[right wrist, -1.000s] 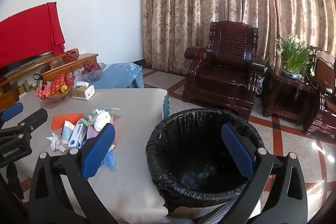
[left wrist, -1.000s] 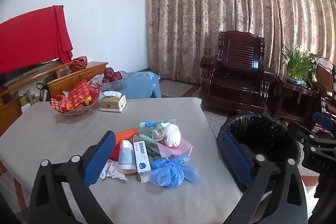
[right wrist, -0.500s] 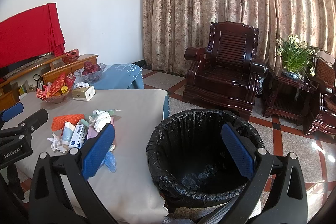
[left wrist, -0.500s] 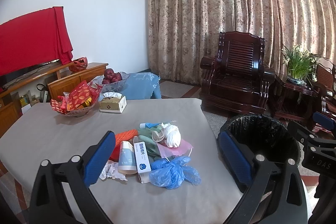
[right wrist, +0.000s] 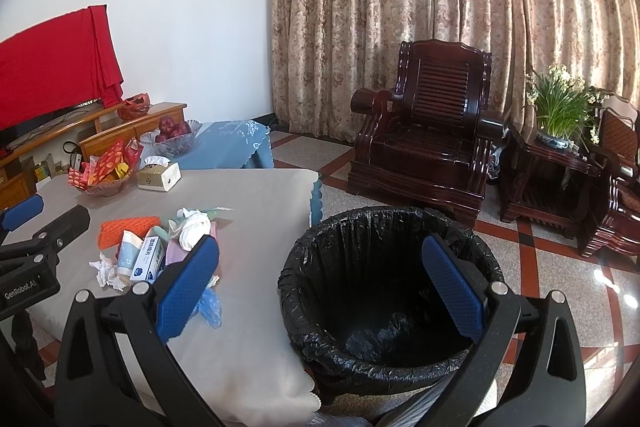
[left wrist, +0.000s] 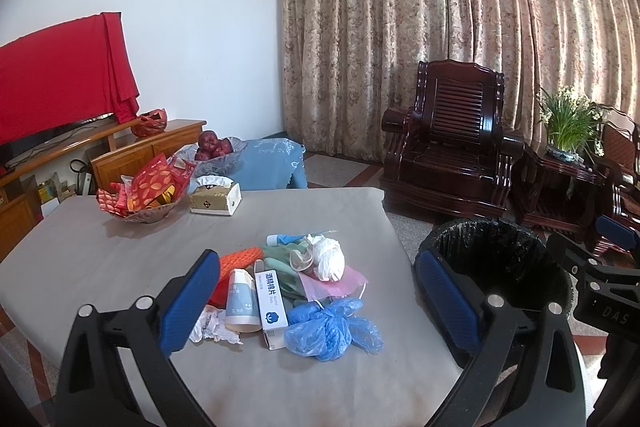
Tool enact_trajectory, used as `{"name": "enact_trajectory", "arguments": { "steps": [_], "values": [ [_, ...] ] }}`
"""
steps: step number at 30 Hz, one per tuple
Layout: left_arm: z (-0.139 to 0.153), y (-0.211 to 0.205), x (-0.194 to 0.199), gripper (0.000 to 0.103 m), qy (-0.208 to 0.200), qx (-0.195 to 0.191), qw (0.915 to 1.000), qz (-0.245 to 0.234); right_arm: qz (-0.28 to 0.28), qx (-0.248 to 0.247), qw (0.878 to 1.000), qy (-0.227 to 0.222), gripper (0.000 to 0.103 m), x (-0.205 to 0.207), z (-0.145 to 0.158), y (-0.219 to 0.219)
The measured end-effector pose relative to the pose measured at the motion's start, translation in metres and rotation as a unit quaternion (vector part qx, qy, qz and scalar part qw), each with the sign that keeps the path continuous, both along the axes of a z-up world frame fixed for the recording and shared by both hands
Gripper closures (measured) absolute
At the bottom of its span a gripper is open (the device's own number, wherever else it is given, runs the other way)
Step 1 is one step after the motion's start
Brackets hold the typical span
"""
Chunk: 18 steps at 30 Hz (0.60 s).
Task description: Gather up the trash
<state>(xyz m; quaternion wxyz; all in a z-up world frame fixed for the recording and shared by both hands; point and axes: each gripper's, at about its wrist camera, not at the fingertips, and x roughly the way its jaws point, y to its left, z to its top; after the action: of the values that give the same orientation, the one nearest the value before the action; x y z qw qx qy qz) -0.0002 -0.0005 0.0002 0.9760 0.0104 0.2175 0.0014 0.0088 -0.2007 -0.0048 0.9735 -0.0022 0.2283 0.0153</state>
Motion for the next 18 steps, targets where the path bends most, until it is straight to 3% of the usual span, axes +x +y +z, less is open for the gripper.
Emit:
{"name": "enact_trajectory", "arguments": {
  "steps": [18],
  "values": [
    [0.0000, -0.0001, -0.0002, 0.006, -0.001, 0.000, 1.0000, 0.000, -0.001, 0.000, 1.000, -0.001, 0.005, -0.0012, 0.0003, 0.0024]
  ]
}}
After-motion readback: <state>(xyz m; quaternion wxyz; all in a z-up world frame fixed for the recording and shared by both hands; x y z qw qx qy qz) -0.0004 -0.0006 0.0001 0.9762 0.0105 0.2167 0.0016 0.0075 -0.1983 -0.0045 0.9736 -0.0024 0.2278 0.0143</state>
